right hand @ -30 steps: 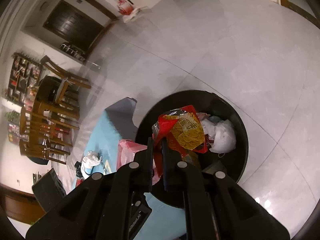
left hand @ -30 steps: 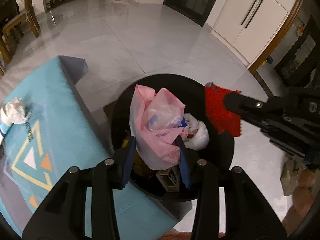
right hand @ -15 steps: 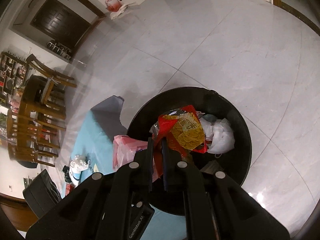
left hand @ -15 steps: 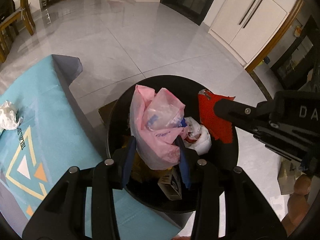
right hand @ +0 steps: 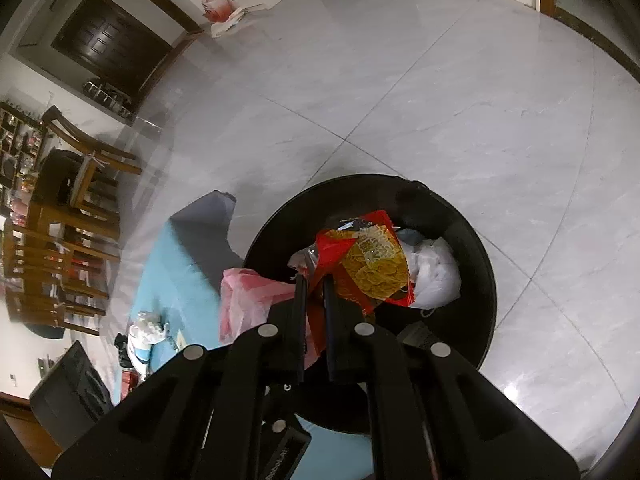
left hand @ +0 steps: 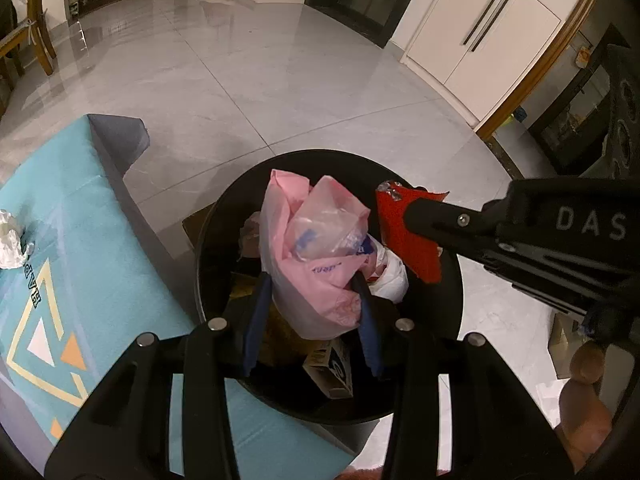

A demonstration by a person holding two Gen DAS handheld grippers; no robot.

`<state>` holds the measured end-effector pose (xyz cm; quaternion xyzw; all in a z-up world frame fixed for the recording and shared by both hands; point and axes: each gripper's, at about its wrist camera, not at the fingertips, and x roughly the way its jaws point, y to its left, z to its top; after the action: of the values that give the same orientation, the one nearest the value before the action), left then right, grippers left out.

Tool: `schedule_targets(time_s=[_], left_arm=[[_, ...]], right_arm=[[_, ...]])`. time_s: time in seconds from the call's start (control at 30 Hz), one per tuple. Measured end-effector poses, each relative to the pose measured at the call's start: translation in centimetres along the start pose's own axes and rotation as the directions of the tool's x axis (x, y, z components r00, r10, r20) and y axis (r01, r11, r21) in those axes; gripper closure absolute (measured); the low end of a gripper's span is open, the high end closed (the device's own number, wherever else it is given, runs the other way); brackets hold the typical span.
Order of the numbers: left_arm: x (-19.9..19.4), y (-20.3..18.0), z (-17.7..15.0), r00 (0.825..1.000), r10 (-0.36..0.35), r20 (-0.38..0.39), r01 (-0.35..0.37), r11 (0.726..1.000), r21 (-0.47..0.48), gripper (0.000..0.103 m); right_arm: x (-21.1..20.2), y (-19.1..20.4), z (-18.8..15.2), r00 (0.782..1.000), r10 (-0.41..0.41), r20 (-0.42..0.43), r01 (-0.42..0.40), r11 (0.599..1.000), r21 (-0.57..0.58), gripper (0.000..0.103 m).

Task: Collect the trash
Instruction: 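Open both grippers to drop the pink bag and chips bag into the bin, then move both grippers back over the mat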

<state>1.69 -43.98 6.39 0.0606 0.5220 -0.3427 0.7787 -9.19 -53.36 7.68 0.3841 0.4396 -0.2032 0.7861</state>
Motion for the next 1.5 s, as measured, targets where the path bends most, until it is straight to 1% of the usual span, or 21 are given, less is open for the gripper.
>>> schedule_targets(time_s=[0.2, 0.3, 0.33, 0.37, 0.4, 0.47, 0.57, 0.6, 0.67, 0.73, 0.83, 0.9, 0.97, 1.03, 1.07, 1.13, 1.23, 1.27, 1.37, 1.43, 1.5], left_arm=[[-0.1, 0.3, -0.1, 1.0, -0.017, -0.004, 0.017, 1.0, -0.004, 0.058], [-0.4, 0.3, -0.2, 1.0, -0.028, -0.006, 0.028, 1.0, 0.002, 0.049], [-0.7, 0.4, -0.2, 0.999, -0.033, -0.001, 0.033, 0.999, 0.0, 0.042], [-1.0, 0.5, -0.2, 0.999, -0.039, 0.005, 0.039, 0.999, -0.003, 0.035], [-1.4, 0.5, -0.3, 0.999, -0.046, 0.012, 0.046, 0.999, -0.006, 0.032], [-2.2, 0.9, -0.3, 0.998, -0.055, 0.026, 0.056, 0.998, -0.013, 0.026], [-4.0, 1.9, -0.6, 0.997, -0.065, 0.045, 0.066, 0.998, -0.02, 0.016], [-4.9, 2.4, -0.7, 0.996, -0.072, 0.054, 0.074, 0.997, -0.022, 0.015], [-7.0, 4.0, -0.8, 0.994, -0.077, 0.084, 0.08, 0.996, -0.035, 0.009], [-9.2, 6.0, -0.8, 0.991, -0.056, 0.121, 0.064, 0.996, -0.064, 0.006], [-12.6, 10.0, -0.9, 0.986, 0.007, 0.166, 0.018, 0.989, -0.145, 0.004], [-14.7, 12.9, -1.3, 0.982, 0.06, 0.182, -0.022, 0.979, -0.203, 0.003], [-16.5, 15.9, -2.3, 0.975, 0.108, 0.192, -0.056, 0.965, -0.258, 0.003], [-17.5, 18.8, -3.4, 0.98, 0.092, 0.175, -0.037, 0.955, -0.296, 0.003], [-18.0, 19.9, -3.9, 0.98, 0.106, 0.167, -0.048, 0.945, -0.322, 0.003], [-19.0, 21.9, -5.6, 0.971, 0.166, 0.171, -0.088, 0.918, -0.386, 0.003], [-21.0, 24.8, -9.3, 0.938, 0.275, 0.21, -0.158, 0.881, -0.447, 0.003], [-21.4, 25.1, -10.3, 0.929, 0.303, 0.213, -0.18, 0.871, -0.457, 0.003], [-22.8, 27.3, -13.4, 0.9, 0.387, 0.202, -0.237, 0.822, -0.518, 0.003], [-24.0, 29.0, -14.3, 0.888, 0.408, 0.211, -0.239, 0.804, -0.544, 0.003], [-25.3, 30.0, -15.3, 0.873, 0.424, 0.239, -0.224, 0.785, -0.578, 0.003]], right_arm=[[0.2, 0.3, -0.1, 1.0, -0.021, -0.006, 0.021, 1.0, -0.014, 0.094], [0.2, 0.6, -0.1, 1.0, -0.013, -0.005, 0.013, 1.0, -0.024, 0.094], [0.2, 0.6, -0.1, 1.0, -0.01, -0.006, 0.01, 1.0, -0.023, 0.093], [0.1, 0.6, -0.1, 1.0, -0.007, -0.005, 0.007, 1.0, -0.019, 0.09], [0.0, 0.5, 0.0, 1.0, -0.005, 0.0, 0.005, 1.0, -0.015, 0.087], [-0.1, 0.5, 0.0, 1.0, -0.012, 0.01, 0.012, 1.0, -0.012, 0.071], [-0.4, 1.6, -0.4, 0.997, -0.064, 0.053, 0.068, 0.995, -0.067, 0.055], [-0.5, 2.0, -0.5, 0.996, -0.072, 0.061, 0.077, 0.994, -0.08, 0.052], [-0.6, 2.8, -0.8, 0.995, -0.064, 0.079, 0.073, 0.991, -0.112, 0.04], [-0.8, 3.6, -1.1, 0.994, -0.054, 0.094, 0.067, 0.988, -0.137, 0.032], [-1.1, 5.1, -1.7, 0.987, -0.046, 0.151, 0.076, 0.977, -0.201, 0.021], [-1.3, 6.6, -2.3, 0.98, -0.05, 0.195, 0.099, 0.963, -0.251, 0.018], [-1.2, 7.7, -2.8, 0.978, -0.035, 0.205, 0.095, 0.953, -0.288, 0.013], [-0.9, 8.8, -3.3, 0.979, -0.022, 0.204, 0.087, 0.946, -0.314, 0.009], [-0.8, 9.5, -3.6, 0.978, -0.012, 0.206, 0.082, 0.939, -0.334, 0.007], [-0.8, 10.4, -4.1, 0.976, -0.002, 0.217, 0.082, 0.928, -0.363, 0.006], [-0.8, 11.4, -5.1, 0.971, -0.003, 0.24, 0.099, 0.917, -0.387, 0.005], [-1.0, 11.8, -5.4, 0.968, 0.005, 0.251, 0.096, 0.917, -0.386, 0.004], [-1.3, 13.1, -6.6, 0.962, 0.047, 0.268, 0.064, 0.918, -0.391, 0.003], [-1.3, 14.8, -7.9, 0.957, 0.068, 0.28, 0.067, 0.893, -0.445, 0.003], [-1.1, 16.6, -9.4, 0.954, 0.087, 0.286, 0.075, 0.856, -0.512, 0.003]])
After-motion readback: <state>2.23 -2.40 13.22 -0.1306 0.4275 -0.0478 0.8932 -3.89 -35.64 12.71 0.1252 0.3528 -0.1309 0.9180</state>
